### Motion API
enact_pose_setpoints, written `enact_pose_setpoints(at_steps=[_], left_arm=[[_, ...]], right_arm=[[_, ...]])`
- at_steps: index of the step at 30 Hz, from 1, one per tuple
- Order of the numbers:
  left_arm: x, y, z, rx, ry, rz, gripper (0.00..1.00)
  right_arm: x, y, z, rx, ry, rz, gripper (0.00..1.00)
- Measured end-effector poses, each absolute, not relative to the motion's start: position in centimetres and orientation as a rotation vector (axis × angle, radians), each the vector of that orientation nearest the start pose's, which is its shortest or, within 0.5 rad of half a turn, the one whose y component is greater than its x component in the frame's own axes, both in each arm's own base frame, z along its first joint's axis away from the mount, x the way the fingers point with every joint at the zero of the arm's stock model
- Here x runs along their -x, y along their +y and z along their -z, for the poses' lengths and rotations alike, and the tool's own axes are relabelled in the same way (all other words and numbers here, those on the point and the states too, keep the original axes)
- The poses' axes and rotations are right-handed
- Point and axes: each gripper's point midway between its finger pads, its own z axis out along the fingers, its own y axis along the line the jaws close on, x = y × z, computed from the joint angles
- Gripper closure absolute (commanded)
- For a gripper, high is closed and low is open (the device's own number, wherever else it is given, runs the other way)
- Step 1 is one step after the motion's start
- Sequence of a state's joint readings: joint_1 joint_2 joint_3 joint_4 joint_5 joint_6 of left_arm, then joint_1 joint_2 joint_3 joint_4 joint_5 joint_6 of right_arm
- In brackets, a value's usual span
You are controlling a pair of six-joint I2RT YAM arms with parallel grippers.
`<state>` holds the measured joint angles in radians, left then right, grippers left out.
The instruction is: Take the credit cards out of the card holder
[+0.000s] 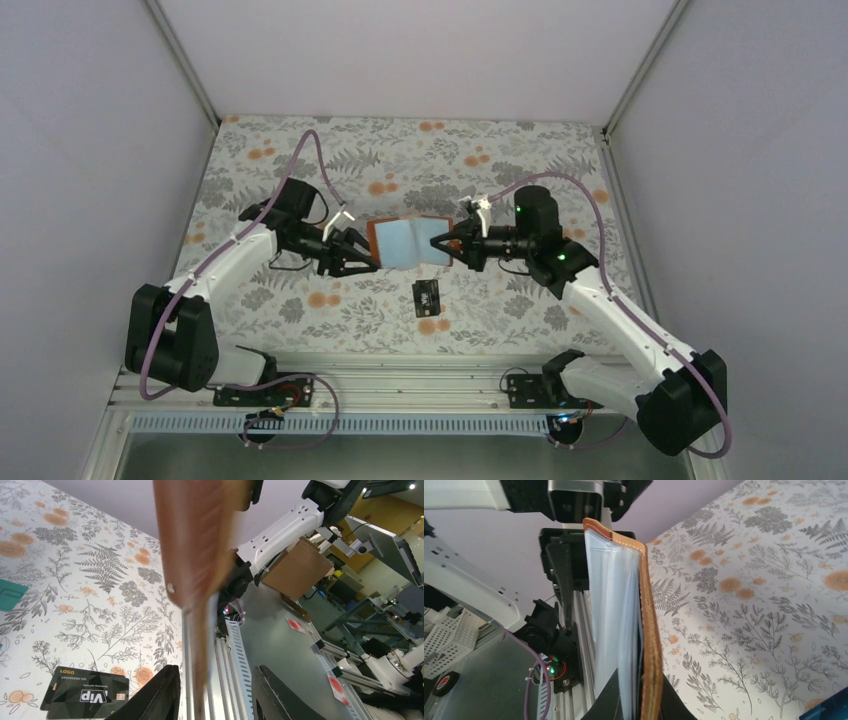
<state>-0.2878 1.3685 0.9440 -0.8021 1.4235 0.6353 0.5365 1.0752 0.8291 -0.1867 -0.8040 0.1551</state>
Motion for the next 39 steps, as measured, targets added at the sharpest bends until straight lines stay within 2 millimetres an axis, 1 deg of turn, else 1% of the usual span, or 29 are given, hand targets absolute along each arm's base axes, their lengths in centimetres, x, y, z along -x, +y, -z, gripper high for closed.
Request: enact_pose_setpoints(at_steps=[2, 6, 8, 11, 12, 14, 15, 16, 19, 23, 27, 31, 33, 36, 39], left_arm=[[-19.0, -23.4, -23.3, -1.183, 1.693, 1.674, 0.63], [-19.4, -23.4, -23.1, -1.177, 1.710, 1.660, 0.64], [-19.8, -23.5, -23.0, -1.174, 1.722, 1.645, 0.70], [-20.1, -23.5, -23.0, -1.165, 1.735, 1.638, 0.83], [-20.1, -23.6, -23.0, -1.165, 1.735, 1.635, 0.85], [-20.3, -23.6, -22.9, -1.166, 1.734, 1.628, 0.86], [-20.3, -23.6, -22.9, -1.163, 1.738, 1.629, 0.83], [-20.3, -23.6, -22.9, -1.162, 1.739, 1.629, 0.77], [-20.4, -23.6, -22.9, -1.159, 1.740, 1.630, 0.64], [-20.3, -23.6, -23.0, -1.162, 1.733, 1.638, 0.52], [-20.2, -23.6, -23.0, -1.163, 1.731, 1.642, 0.49], [-20.2, -23.7, -23.0, -1.163, 1.732, 1.641, 0.49], [-20.2, -23.7, -23.0, -1.161, 1.734, 1.640, 0.48], [-20.4, -23.7, -22.7, -1.158, 1.746, 1.630, 0.44], [-20.6, -23.7, -22.4, -1.151, 1.765, 1.623, 0.43]], right_arm=[[-21.3, 26.6, -26.9, 0.932, 1.832, -1.252, 0.96], [-20.1, 26.8, -27.2, 1.001, 1.787, -1.320, 0.96], [-19.7, 26.9, -27.3, 1.022, 1.775, -1.343, 0.96], [-19.4, 27.0, -27.4, 1.043, 1.759, -1.373, 0.96], [-19.3, 27.0, -27.4, 1.049, 1.754, -1.379, 0.96], [-19.1, 27.1, -27.6, 1.060, 1.742, -1.395, 0.96], [-19.0, 27.1, -27.6, 1.064, 1.738, -1.401, 0.96], [-19.0, 27.1, -27.6, 1.066, 1.735, -1.405, 0.96], [-19.3, 27.3, -27.5, 1.065, 1.733, -1.410, 0.96], [-20.6, 27.6, -26.7, 1.017, 1.775, -1.386, 0.96], [-22.2, 28.0, -25.3, 0.952, 1.847, -1.373, 0.96], [-23.0, 28.4, -24.3, 0.924, 1.884, -1.391, 0.96], [-22.9, 28.6, -24.3, 0.927, 1.883, -1.398, 0.95], [-22.4, 29.1, -24.2, 0.948, 1.878, -1.412, 0.95], [-21.9, 29.4, -24.2, 0.966, 1.875, -1.421, 0.95]])
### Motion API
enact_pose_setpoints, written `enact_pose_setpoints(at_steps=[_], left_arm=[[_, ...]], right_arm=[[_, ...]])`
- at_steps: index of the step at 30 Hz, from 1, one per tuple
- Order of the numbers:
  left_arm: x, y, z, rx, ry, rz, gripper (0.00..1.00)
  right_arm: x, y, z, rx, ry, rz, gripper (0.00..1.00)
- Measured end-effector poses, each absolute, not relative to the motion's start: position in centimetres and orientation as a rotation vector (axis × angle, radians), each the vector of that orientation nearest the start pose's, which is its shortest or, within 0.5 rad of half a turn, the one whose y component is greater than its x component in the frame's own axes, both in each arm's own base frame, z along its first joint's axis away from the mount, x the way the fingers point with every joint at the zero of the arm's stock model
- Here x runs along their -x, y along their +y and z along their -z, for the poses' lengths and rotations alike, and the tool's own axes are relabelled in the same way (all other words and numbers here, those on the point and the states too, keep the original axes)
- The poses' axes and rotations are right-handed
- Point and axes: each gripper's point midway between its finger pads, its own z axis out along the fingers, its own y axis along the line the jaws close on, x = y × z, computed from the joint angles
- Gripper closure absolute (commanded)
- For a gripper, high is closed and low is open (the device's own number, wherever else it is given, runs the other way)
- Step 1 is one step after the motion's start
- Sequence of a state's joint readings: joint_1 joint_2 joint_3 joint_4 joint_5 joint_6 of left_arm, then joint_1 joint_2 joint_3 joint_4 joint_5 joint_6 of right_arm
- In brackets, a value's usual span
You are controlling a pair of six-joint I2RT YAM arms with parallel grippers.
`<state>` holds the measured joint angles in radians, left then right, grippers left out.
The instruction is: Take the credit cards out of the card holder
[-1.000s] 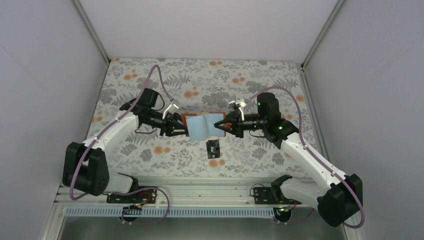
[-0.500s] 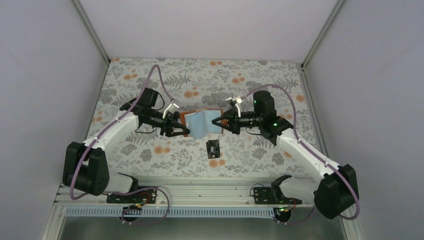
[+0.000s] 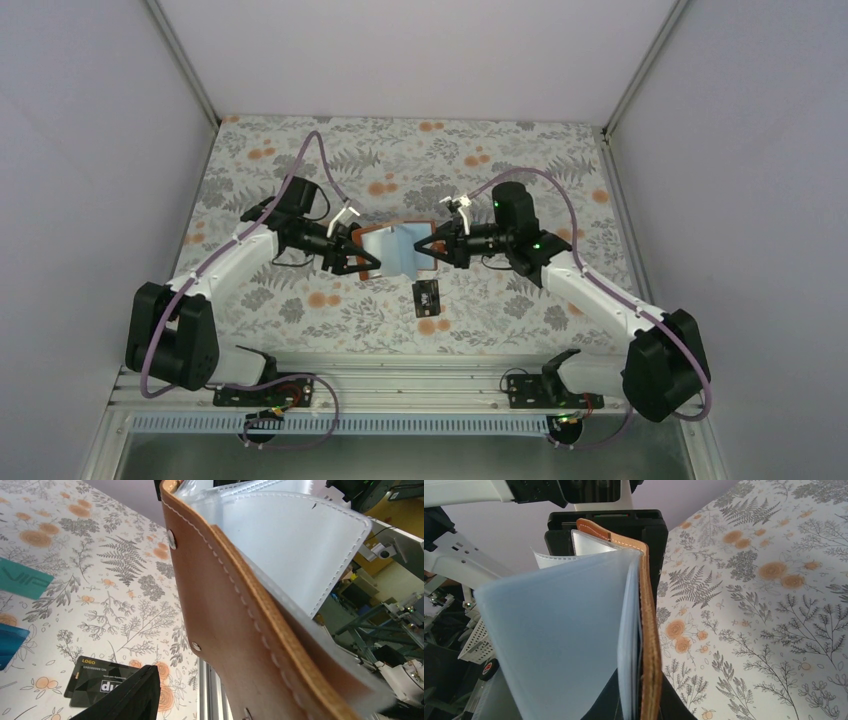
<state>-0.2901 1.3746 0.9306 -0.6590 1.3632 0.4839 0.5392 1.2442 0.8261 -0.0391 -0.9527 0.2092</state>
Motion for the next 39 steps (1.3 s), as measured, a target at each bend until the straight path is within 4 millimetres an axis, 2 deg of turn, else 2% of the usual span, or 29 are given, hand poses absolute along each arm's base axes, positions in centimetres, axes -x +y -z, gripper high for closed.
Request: enact_pose_setpoints(at_steps=[5, 11, 16, 18, 20, 27, 29, 34, 39], left_arm=[[-20.7, -23.7, -22.4, -1.152, 1.765, 1.618, 0.38], [-20.8, -23.7, -22.3, -1.154, 1.763, 1.611, 0.16], [-20.8, -23.7, -22.3, -1.155, 1.763, 1.609, 0.07], [-20.8, -23.7, -22.3, -1.154, 1.767, 1.610, 0.08], [-20.8, -23.7, -22.2, -1.156, 1.764, 1.607, 0.17], [-20.0, -23.6, -22.6, -1.176, 1.723, 1.637, 0.71], [-19.7, -23.6, -22.7, -1.177, 1.717, 1.653, 0.84], [-19.1, -23.4, -23.1, -1.189, 1.685, 1.671, 0.97], [-18.8, -23.2, -23.4, -1.196, 1.675, 1.673, 0.98]], right_arm=[[-21.7, 29.7, -24.2, 0.974, 1.876, -1.424, 0.95], [-22.3, 30.1, -23.6, 0.955, 1.908, -1.408, 0.96], [-23.7, 30.1, -23.3, 0.893, 1.951, -1.344, 0.96], [-23.9, 30.1, -23.3, 0.879, 1.960, -1.339, 0.96], [-23.9, 30.0, -23.2, 0.872, 1.968, -1.336, 0.96], [-23.9, 30.1, -23.2, 0.872, 1.972, -1.341, 0.96], [-23.8, 30.1, -23.2, 0.878, 1.968, -1.347, 0.96], [-23.4, 30.2, -23.3, 0.896, 1.958, -1.370, 0.96], [-23.3, 30.8, -23.1, 0.924, 1.941, -1.427, 0.96]])
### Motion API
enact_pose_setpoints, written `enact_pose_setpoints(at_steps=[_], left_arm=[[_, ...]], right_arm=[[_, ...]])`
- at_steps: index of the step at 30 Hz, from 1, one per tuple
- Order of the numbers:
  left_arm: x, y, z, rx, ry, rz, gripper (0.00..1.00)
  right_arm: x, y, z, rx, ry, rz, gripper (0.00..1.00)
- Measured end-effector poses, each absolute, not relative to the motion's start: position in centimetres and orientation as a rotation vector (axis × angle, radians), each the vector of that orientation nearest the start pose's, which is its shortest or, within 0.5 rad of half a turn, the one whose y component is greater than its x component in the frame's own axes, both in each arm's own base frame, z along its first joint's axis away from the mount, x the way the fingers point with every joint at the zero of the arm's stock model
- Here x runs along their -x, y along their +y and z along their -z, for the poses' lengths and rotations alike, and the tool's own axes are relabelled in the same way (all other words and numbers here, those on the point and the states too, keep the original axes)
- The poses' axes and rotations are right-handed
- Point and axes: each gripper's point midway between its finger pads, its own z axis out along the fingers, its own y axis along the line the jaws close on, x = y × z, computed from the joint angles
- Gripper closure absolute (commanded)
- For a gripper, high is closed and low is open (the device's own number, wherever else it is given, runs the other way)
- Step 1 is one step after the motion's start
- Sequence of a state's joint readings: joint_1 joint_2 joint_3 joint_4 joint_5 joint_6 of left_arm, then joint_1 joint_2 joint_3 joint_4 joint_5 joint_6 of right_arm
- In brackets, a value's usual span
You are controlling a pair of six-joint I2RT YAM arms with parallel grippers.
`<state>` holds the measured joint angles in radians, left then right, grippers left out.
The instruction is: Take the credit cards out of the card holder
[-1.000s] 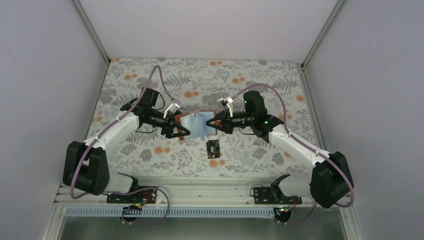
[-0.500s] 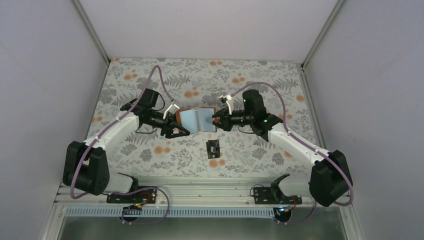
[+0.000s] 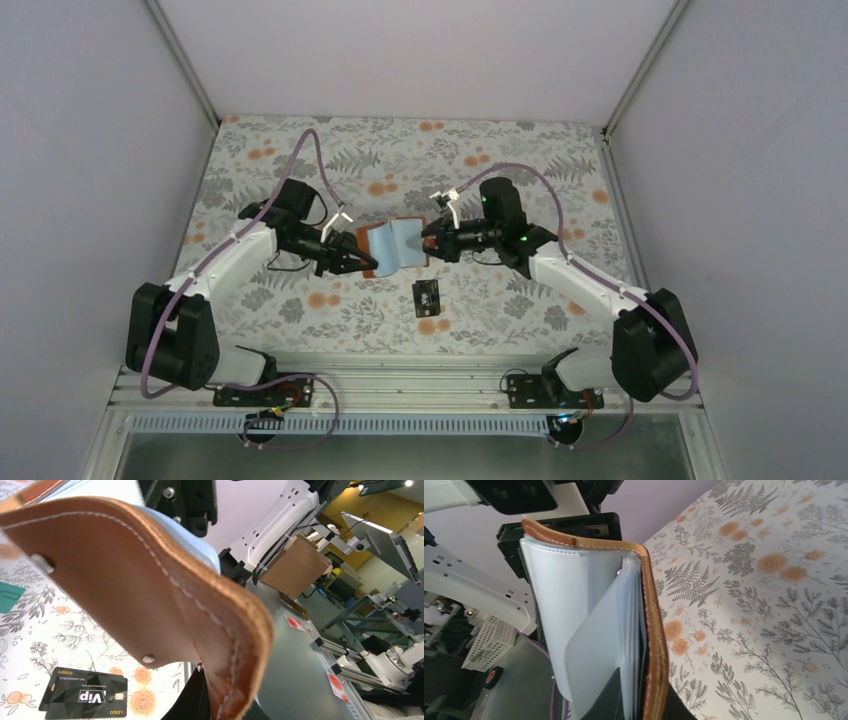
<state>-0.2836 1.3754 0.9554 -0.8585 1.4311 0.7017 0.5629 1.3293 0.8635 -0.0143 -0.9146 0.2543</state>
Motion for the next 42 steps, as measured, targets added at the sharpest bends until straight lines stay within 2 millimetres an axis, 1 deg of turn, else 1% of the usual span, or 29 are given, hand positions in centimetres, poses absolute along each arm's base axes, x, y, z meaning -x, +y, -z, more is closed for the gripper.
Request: enact_pose_setpoints(at_steps=[6, 10, 11, 14, 17, 18, 19, 21, 29, 30, 31, 33, 35, 37, 39, 42], left_arm=[[-18.7, -23.1, -23.4, -1.198, 1.678, 1.680, 0.97], [-18.6, -23.1, -23.3, -1.195, 1.684, 1.683, 0.95], [-18.6, -23.0, -23.3, -1.193, 1.685, 1.682, 0.94], [-18.7, -23.0, -23.3, -1.190, 1.688, 1.677, 0.85], [-18.7, -23.0, -23.3, -1.190, 1.686, 1.680, 0.83], [-18.7, -23.0, -23.3, -1.191, 1.687, 1.680, 0.83], [-18.7, -23.0, -23.3, -1.190, 1.689, 1.680, 0.86], [-18.8, -23.0, -23.2, -1.189, 1.697, 1.676, 0.97], [-19.5, -23.1, -22.8, -1.178, 1.735, 1.649, 0.97], [-19.5, -23.1, -22.8, -1.176, 1.736, 1.649, 0.94], [-19.6, -23.2, -22.8, -1.176, 1.736, 1.650, 0.89], [-19.7, -23.2, -22.9, -1.175, 1.733, 1.648, 0.73], [-19.9, -23.3, -22.9, -1.171, 1.734, 1.648, 0.54], [-20.3, -23.5, -22.8, -1.167, 1.747, 1.637, 0.37], [-20.7, -23.7, -22.5, -1.162, 1.763, 1.614, 0.27], [-21.6, -23.7, -21.5, -1.135, 1.824, 1.567, 0.05]], right_arm=[[-23.8, 32.6, -21.9, 0.961, 1.954, -1.509, 0.96], [-23.7, 33.8, -21.6, 0.983, 1.959, -1.537, 0.96], [-23.7, 34.1, -21.6, 0.990, 1.957, -1.543, 0.96], [-23.7, 34.8, -21.5, 1.003, 1.958, -1.553, 0.96], [-23.8, 35.2, -21.3, 1.008, 1.962, -1.558, 0.96], [-23.7, 35.3, -21.2, 1.009, 1.964, -1.559, 0.96], [-23.7, 35.4, -21.2, 1.010, 1.966, -1.562, 0.96], [-23.7, 35.6, -21.1, 1.012, 1.968, -1.565, 0.96], [-23.9, 35.5, -21.2, 1.001, 1.974, -1.535, 0.96], [-24.0, 35.4, -21.3, 0.997, 1.977, -1.521, 0.96], [-24.0, 35.2, -21.4, 0.991, 1.982, -1.506, 0.96], [-24.2, 34.8, -21.6, 0.972, 1.994, -1.464, 0.96], [-24.6, 34.3, -21.8, 0.939, 2.015, -1.399, 0.96], [-25.1, 33.9, -21.5, 0.899, 2.059, -1.327, 0.96], [-25.7, 33.5, -20.9, 0.853, 2.117, -1.244, 0.96], [-26.3, 33.1, -20.0, 0.796, 2.199, -1.121, 0.96]])
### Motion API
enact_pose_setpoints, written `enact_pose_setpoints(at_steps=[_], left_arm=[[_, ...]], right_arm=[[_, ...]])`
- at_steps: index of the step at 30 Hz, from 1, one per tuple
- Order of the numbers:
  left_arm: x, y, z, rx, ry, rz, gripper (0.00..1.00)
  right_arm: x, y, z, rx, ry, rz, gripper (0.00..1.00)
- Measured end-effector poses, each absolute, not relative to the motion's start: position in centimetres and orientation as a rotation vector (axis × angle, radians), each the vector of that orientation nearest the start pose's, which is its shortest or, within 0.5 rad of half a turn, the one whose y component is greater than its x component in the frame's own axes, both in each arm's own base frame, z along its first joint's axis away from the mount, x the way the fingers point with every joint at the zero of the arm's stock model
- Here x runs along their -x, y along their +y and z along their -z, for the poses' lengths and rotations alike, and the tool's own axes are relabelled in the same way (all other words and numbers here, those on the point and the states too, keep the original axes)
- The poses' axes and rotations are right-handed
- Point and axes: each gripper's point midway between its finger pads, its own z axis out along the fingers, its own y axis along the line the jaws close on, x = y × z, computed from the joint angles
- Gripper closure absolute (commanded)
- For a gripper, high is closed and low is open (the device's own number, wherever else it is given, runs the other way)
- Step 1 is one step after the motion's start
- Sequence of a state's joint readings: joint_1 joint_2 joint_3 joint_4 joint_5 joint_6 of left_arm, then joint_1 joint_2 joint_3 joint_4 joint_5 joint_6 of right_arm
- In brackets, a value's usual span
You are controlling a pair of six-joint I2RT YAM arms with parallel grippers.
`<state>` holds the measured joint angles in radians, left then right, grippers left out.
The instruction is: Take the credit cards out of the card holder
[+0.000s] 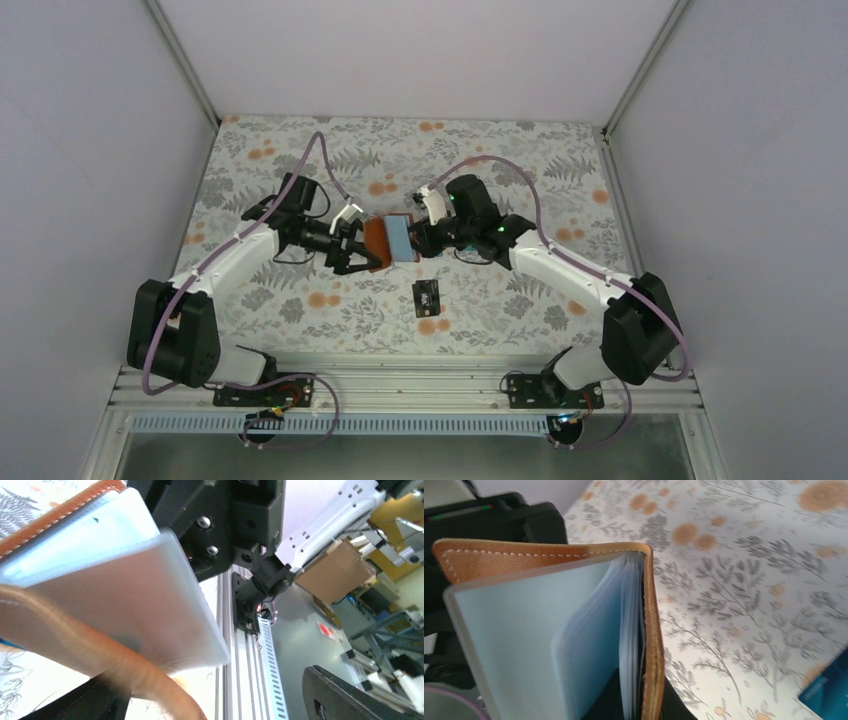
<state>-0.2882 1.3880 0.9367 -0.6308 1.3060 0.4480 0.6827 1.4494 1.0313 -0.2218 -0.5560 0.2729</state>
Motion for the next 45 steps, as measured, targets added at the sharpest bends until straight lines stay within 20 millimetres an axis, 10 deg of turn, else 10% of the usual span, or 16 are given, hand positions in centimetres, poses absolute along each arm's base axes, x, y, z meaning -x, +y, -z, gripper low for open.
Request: enact_pose_setpoints(at_steps=[20, 24, 33, 45], left_arm=[[-25.4, -23.5, -19.1, -1.021, 1.995, 1.356, 0.01], [-25.4, -23.5, -19.2, -1.021, 1.994, 1.360, 0.18], [-24.6, -23.6, -19.7, -1.037, 1.961, 1.420, 0.97], [-23.1, -23.6, -20.2, -1.077, 1.915, 1.507, 0.98]], right_arm=[[-26.1, 33.1, -21.4, 0.688, 2.303, -0.562, 0.96], [-25.9, 33.1, -21.4, 0.704, 2.302, -0.553, 0.96], [-24.3, 33.4, -22.8, 0.799, 2.231, -0.652, 0.71], [-22.3, 28.6, -28.6, 0.818, 1.948, -0.860, 0.45]])
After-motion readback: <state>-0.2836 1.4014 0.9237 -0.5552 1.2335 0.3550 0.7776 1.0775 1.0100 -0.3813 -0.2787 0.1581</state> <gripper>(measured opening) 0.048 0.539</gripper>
